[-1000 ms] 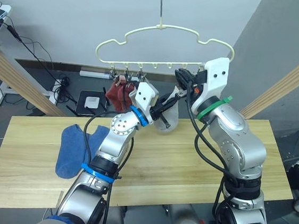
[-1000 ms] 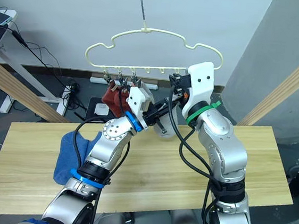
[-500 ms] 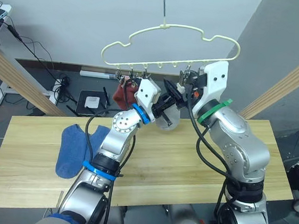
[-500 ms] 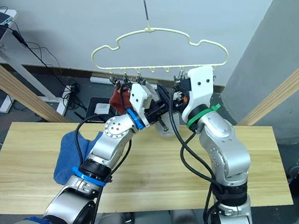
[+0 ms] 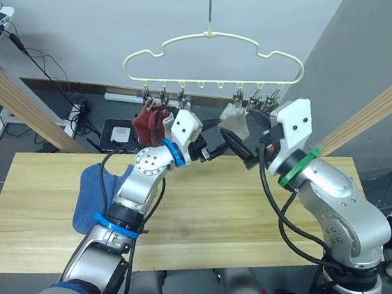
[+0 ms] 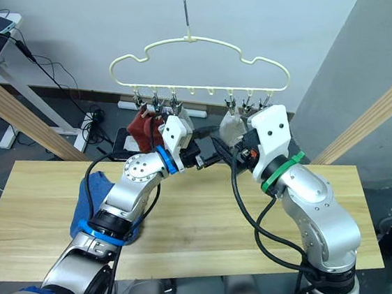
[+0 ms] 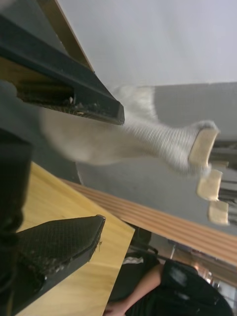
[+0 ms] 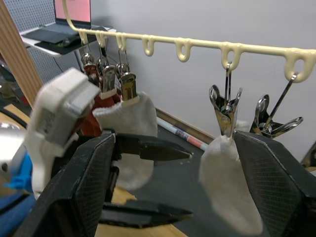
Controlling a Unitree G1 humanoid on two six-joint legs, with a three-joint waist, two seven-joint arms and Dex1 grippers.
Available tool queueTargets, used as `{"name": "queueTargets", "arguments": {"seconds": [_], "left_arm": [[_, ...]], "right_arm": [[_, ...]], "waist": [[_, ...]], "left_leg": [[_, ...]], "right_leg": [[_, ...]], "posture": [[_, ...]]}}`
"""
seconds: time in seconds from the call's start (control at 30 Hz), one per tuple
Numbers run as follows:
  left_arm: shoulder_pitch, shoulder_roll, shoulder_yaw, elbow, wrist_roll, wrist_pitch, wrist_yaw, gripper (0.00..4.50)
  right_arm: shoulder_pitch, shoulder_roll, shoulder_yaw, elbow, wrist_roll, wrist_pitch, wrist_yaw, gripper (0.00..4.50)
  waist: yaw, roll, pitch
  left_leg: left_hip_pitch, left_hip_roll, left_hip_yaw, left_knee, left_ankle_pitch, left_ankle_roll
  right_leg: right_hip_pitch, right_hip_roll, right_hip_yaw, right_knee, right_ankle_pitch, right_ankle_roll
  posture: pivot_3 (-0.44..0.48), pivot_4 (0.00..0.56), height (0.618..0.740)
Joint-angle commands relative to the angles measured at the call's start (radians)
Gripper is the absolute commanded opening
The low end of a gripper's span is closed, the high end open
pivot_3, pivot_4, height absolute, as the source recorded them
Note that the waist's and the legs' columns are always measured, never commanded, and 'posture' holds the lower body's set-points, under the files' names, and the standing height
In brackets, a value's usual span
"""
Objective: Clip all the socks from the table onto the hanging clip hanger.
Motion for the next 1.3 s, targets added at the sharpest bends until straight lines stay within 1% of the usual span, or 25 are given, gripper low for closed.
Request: {"name": "queueTargets", "arguments": {"seconds": [0.03,0.07,0.17,0.27,0.37,0.53,0.6,0.83,0.93,0.97,1.3], "left_arm": [[0.037,0.081,0.031,-0.159,-0.164,0.11,-0.169,3.16],[0.043,0.101,0.039,-0.184,-0.189,0.134,-0.189,3.16],[0.042,0.139,0.065,-0.224,-0.222,0.184,-0.197,3.16],[0.043,0.163,0.08,-0.269,-0.231,0.214,-0.191,3.18],[0.038,0.17,0.087,-0.301,-0.234,0.236,-0.175,3.18],[0.037,0.175,0.097,-0.326,-0.229,0.251,-0.154,3.18],[0.035,0.178,0.094,-0.327,-0.224,0.245,-0.154,3.18],[0.023,0.179,0.085,-0.32,-0.213,0.235,-0.147,3.18],[0.021,0.177,0.081,-0.316,-0.207,0.23,-0.148,3.18],[0.02,0.175,0.079,-0.314,-0.206,0.23,-0.147,3.18],[0.012,0.166,0.073,-0.31,-0.194,0.224,-0.145,3.18]], "right_arm": [[0.043,-0.015,-0.038,-0.08,-0.052,-0.055,-0.052,4.0],[0.051,-0.015,-0.037,-0.08,-0.068,-0.063,-0.069,4.0],[0.049,0.011,-0.043,-0.065,-0.086,-0.076,-0.104,4.0],[0.039,0.038,-0.049,-0.04,-0.09,-0.08,-0.123,3.41],[0.024,0.046,-0.032,-0.013,-0.101,-0.087,-0.127,2.46],[-0.002,0.07,-0.013,0.048,-0.13,-0.112,-0.148,2.46],[-0.006,0.079,-0.006,0.076,-0.146,-0.123,-0.157,2.46],[-0.016,0.099,0.008,0.128,-0.175,-0.162,-0.155,2.46],[-0.021,0.108,0.01,0.142,-0.181,-0.17,-0.153,1.86],[-0.024,0.11,0.01,0.146,-0.183,-0.173,-0.153,1.58],[-0.056,0.135,0.017,0.194,-0.206,-0.196,-0.144,1.58]], "waist": [[0.0,0.0,0.0],[-0.002,0.0,0.0],[-0.001,0.0,0.0],[-0.001,0.0,0.0],[0.0,0.0,0.0],[0.0,0.0,0.0],[0.0,0.0,0.0],[0.0,0.0,0.0],[0.0,0.0,0.0],[0.0,0.0,0.0],[0.0,0.0,0.0]], "left_leg": [[0.0,0.0,0.0,0.0,0.0,0.0],[0.0,0.0,0.0,0.0,0.0,0.0],[0.0,0.0,0.0,0.0,0.0,0.0],[0.001,0.0,0.0,0.001,0.0,0.0],[0.001,0.0,0.0,0.001,0.0,0.0],[0.001,0.0,-0.001,0.0,0.0,0.0],[0.0,0.0,0.0,0.0,0.0,0.0],[0.0,0.0,0.0,0.0,0.0,0.0],[0.0,0.0,0.0,0.0,0.0,0.0],[0.0,0.0,0.0,0.0,0.0,0.0],[0.0,0.0,0.0,0.0,0.0,0.0]], "right_leg": [[0.0,0.0,0.0,0.0,0.0,0.0],[0.0,0.0,0.0,0.0,0.0,0.0],[0.0,0.0,0.0,0.001,-0.002,0.004],[0.0,0.0,0.0,0.001,-0.003,0.005],[0.0,0.0,0.0,0.001,-0.003,0.005],[0.0,0.0,0.0,0.001,-0.002,0.004],[0.0,0.0,0.0,0.001,0.0,0.0],[0.0,0.0,0.0,0.0,0.0,0.0],[0.0,0.0,0.0,0.001,0.0,0.0],[0.0,0.0,0.0,0.001,0.0,0.0],[0.0,0.0,0.0,0.001,0.0,0.0]], "posture": [[-0.321,0.335,0.732],[-0.321,0.335,0.732],[-0.323,0.333,0.732],[-0.312,0.33,0.732],[-0.307,0.33,0.732],[-0.307,0.33,0.732],[-0.294,0.324,0.732],[-0.292,0.324,0.732],[-0.292,0.324,0.732],[-0.292,0.324,0.732],[-0.292,0.324,0.732]]}}
